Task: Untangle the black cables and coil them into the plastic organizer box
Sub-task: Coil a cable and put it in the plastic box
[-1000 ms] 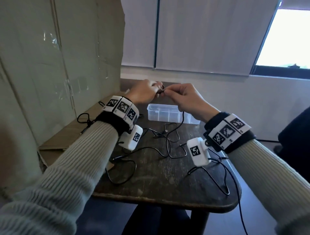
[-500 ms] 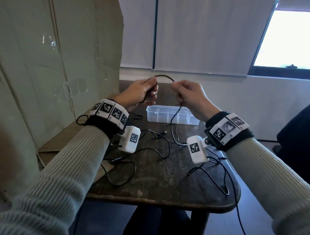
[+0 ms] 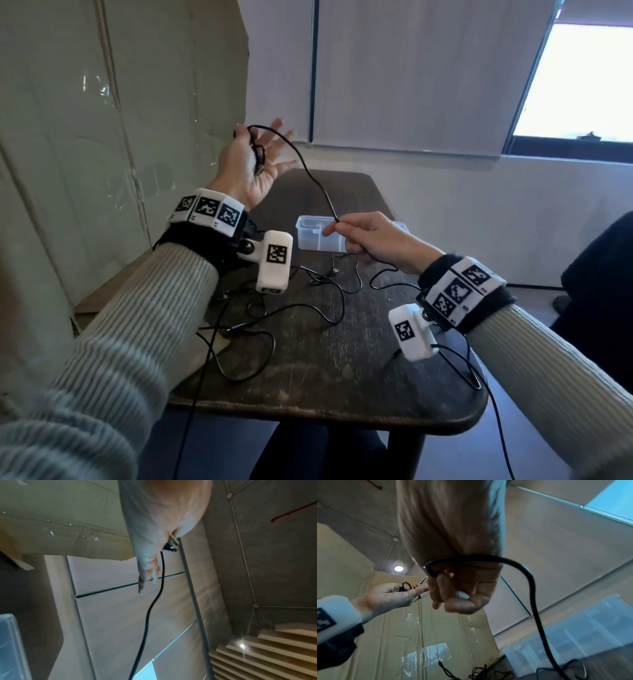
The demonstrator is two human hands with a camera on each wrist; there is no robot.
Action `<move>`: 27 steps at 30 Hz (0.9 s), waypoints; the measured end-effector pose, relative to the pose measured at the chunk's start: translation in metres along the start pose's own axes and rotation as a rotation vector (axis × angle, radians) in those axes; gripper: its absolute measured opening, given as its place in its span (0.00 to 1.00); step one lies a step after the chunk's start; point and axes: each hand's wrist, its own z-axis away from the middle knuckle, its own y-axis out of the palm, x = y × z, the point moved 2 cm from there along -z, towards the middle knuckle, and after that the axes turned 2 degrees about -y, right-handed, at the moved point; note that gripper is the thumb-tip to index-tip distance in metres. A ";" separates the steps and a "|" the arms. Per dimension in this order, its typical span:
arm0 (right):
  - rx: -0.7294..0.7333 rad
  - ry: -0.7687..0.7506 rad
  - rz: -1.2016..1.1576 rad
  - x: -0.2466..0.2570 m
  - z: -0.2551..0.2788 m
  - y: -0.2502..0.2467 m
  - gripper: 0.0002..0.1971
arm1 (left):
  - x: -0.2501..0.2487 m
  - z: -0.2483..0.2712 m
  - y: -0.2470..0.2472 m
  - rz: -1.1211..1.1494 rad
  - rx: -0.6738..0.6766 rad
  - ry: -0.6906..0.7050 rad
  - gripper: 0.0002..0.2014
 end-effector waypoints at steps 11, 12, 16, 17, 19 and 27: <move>0.122 -0.120 0.195 0.026 0.024 -0.017 0.14 | 0.016 -0.003 -0.011 -0.813 -0.167 0.273 0.17; 0.091 -0.146 0.135 0.031 0.024 -0.023 0.13 | 0.022 -0.003 -0.013 -0.996 -0.087 0.296 0.18; -0.157 -0.213 0.042 0.043 0.012 -0.042 0.15 | 0.045 0.008 -0.007 -1.650 0.179 0.372 0.23; -0.223 -0.220 0.053 0.043 0.008 -0.044 0.15 | 0.048 0.010 -0.005 -1.733 0.181 0.365 0.24; -0.341 -0.223 0.087 0.040 0.000 -0.046 0.15 | 0.054 0.012 -0.003 -1.806 0.198 0.277 0.29; -0.493 -0.258 0.085 0.037 -0.026 -0.054 0.08 | 0.067 0.016 0.002 -1.607 0.446 0.065 0.23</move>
